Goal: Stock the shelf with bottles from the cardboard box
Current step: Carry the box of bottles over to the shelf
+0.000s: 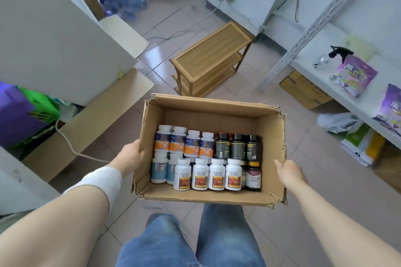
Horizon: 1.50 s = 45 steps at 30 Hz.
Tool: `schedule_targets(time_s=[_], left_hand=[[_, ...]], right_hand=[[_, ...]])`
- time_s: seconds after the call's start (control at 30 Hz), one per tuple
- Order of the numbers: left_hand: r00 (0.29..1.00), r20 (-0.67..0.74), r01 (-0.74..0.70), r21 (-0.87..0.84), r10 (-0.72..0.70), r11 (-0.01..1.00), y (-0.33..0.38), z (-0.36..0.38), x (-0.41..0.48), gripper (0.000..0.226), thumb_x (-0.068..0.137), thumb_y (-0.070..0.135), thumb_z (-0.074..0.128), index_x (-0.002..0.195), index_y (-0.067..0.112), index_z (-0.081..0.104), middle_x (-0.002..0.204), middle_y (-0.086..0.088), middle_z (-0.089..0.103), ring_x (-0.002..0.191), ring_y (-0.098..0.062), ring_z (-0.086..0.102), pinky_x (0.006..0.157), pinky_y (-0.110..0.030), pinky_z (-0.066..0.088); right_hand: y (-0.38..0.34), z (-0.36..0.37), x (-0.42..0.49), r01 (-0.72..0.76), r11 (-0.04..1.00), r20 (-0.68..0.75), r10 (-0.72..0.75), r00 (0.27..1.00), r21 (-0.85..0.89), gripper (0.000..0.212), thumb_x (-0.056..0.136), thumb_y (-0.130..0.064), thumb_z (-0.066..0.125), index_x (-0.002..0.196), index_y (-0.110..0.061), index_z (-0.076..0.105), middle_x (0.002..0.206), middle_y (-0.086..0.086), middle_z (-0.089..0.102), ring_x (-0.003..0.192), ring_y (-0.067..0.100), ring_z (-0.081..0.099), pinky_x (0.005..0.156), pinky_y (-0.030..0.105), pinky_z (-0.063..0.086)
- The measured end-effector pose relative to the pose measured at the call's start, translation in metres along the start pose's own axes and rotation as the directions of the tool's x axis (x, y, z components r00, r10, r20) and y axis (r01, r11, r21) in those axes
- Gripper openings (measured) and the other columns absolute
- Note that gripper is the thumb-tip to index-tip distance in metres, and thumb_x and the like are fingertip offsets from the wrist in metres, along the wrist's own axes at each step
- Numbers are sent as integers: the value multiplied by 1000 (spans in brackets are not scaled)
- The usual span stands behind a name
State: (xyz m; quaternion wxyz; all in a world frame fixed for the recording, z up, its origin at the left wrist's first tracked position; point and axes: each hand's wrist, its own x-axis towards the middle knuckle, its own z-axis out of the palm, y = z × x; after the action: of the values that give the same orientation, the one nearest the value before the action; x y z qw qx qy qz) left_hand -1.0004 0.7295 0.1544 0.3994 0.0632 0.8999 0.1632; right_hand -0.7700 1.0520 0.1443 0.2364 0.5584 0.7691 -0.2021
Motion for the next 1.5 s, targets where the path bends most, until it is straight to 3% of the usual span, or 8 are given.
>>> schedule_targets(time_s=[0.13, 0.33, 0.5, 0.7, 0.93, 1.17, 1.3, 1.5], left_hand=[[999, -1, 51, 31, -51, 998, 74, -6, 39, 29, 96, 14, 44, 123, 4, 51, 121, -18, 59, 104, -32, 55, 88, -31, 42], [998, -10, 58, 13, -58, 998, 163, -29, 90, 27, 95, 13, 44, 119, 6, 54, 118, -16, 62, 108, -33, 57, 91, -33, 45], [996, -52, 71, -51, -74, 996, 214, -52, 147, 29, 95, 11, 43, 121, 7, 53, 119, -16, 62, 105, -32, 57, 87, -30, 42], [984, -79, 147, -168, -162, 975, 256, -77, 232, 30, 96, 11, 43, 124, 5, 51, 123, -18, 59, 99, -30, 52, 81, -27, 36], [945, -64, 283, -336, -321, 898, 295, -91, 316, 30, 97, 14, 40, 124, 6, 50, 121, -17, 57, 91, -24, 45, 80, -29, 35], [888, -12, 408, -444, -460, 798, 322, -94, 367, 33, 99, 17, 40, 130, 10, 48, 128, -17, 56, 115, -35, 50, 82, -29, 32], [852, 14, 460, -498, -524, 735, 327, -79, 404, 32, 99, 19, 42, 129, 10, 49, 129, -16, 56, 110, -33, 51, 83, -30, 34], [808, 55, 521, -532, -587, 668, 332, -69, 445, 33, 99, 21, 42, 129, 9, 48, 128, -16, 56, 117, -35, 51, 91, -35, 39]], right_hand=[[-5, -45, 70, -1, 998, 42, 4, 999, -56, 44, 100, -37, 33, 70, -7, 48, 66, 4, 50, 67, 23, 51, 61, 29, 39], [-37, -114, 168, 63, 995, 43, -60, 997, -74, 40, 100, -36, 33, 81, -6, 51, 73, 7, 54, 72, 26, 53, 65, 30, 40], [-91, -158, 253, 138, 982, 60, -131, 990, -128, 48, 100, -35, 35, 62, -7, 44, 61, 6, 47, 67, 26, 50, 59, 30, 40], [-185, -205, 337, 222, 957, 70, -213, 975, -187, 40, 100, -31, 35, 75, -3, 48, 83, 11, 52, 76, 26, 48, 64, 29, 35], [-283, -229, 437, 261, 906, 76, -250, 965, -334, 44, 100, -36, 34, 91, 0, 58, 99, 20, 63, 86, 32, 57, 69, 33, 42], [-375, -253, 514, 357, 824, 163, -318, 934, -441, 46, 100, -37, 32, 106, 0, 59, 105, 17, 63, 99, 34, 59, 79, 37, 45], [-422, -247, 561, 424, 773, 221, -362, 906, -473, 43, 100, -35, 34, 104, 0, 59, 97, 14, 60, 84, 26, 52, 72, 32, 42], [-477, -236, 610, 503, 681, 282, -418, 863, -532, 45, 100, -34, 34, 113, 2, 57, 109, 18, 61, 87, 28, 52, 73, 32, 40]])
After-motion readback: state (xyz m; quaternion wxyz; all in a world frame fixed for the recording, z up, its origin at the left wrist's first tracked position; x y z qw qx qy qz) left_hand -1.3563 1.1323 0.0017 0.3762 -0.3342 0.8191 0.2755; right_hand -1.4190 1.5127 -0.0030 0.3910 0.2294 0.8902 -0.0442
